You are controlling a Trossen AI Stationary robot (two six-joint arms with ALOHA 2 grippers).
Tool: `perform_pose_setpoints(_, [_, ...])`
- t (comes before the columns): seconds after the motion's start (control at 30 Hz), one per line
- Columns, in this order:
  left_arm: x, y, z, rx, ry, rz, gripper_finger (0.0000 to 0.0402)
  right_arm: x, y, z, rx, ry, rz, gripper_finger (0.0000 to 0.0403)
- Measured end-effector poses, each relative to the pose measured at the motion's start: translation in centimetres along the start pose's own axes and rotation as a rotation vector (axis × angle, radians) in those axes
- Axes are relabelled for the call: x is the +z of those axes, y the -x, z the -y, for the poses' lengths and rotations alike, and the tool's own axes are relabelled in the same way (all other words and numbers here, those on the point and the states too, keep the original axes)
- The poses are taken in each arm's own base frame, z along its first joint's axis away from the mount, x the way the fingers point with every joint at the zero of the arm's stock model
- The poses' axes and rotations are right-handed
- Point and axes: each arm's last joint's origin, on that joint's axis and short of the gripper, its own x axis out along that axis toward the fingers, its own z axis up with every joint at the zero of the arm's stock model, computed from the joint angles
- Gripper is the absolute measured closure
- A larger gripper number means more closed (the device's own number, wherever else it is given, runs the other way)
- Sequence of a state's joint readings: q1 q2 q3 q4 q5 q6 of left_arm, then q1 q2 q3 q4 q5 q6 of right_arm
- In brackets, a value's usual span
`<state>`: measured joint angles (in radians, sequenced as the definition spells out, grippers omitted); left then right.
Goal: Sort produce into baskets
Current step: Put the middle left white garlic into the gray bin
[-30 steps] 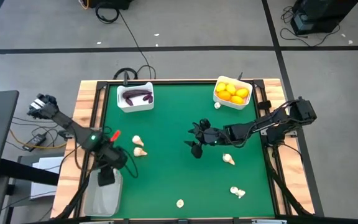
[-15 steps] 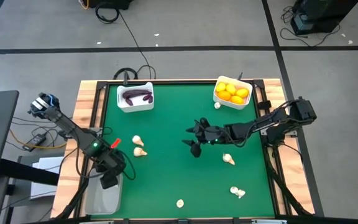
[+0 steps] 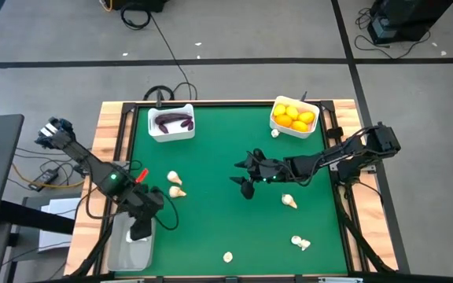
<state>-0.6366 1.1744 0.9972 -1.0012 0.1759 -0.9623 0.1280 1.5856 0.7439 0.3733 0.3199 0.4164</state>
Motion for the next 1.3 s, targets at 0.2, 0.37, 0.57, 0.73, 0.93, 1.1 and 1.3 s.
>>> perform_pose_setpoints(0.2, [1.7, 2.7, 0.9, 0.112, -0.106, 0.309, 0.0120, 0.0, 0.0, 0.0, 0.000, 0.000, 0.000, 0.0113])
perform_pose_setpoints(0.37, [2.8, 3.8, 0.2, 0.347, -0.060, 0.603, 0.0120, 0.0, 0.0, 0.0, 0.000, 0.000, -0.001, 0.0113])
perform_pose_setpoints(0.57, [3.5, 2.8, -1.8, 0.548, 0.002, 0.738, 0.0120, 0.0, 0.0, 0.0, -0.001, 0.001, -0.002, 0.0113])
perform_pose_setpoints(0.73, [3.9, 0.3, -5.3, 0.629, 0.140, 0.651, 0.0120, 0.0, 0.0, 0.0, -0.001, 0.001, -0.002, 0.0113])
perform_pose_setpoints(0.93, [4.1, -2.3, -8.8, 0.712, 0.170, 0.579, 0.0120, -0.1, 0.0, 0.0, -0.003, 0.003, -0.006, 0.0113])
perform_pose_setpoints(1.1, [4.3, -3.8, -10.5, 0.669, 0.189, 0.540, 0.0120, -0.1, 0.0, 0.0, -0.004, 0.003, -0.009, 0.0113])
perform_pose_setpoints(1.3, [3.9, -5.4, -11.9, 0.609, 0.229, 0.487, 0.0120, -0.1, 0.0, 0.0, -0.004, 0.003, -0.009, 0.0113])
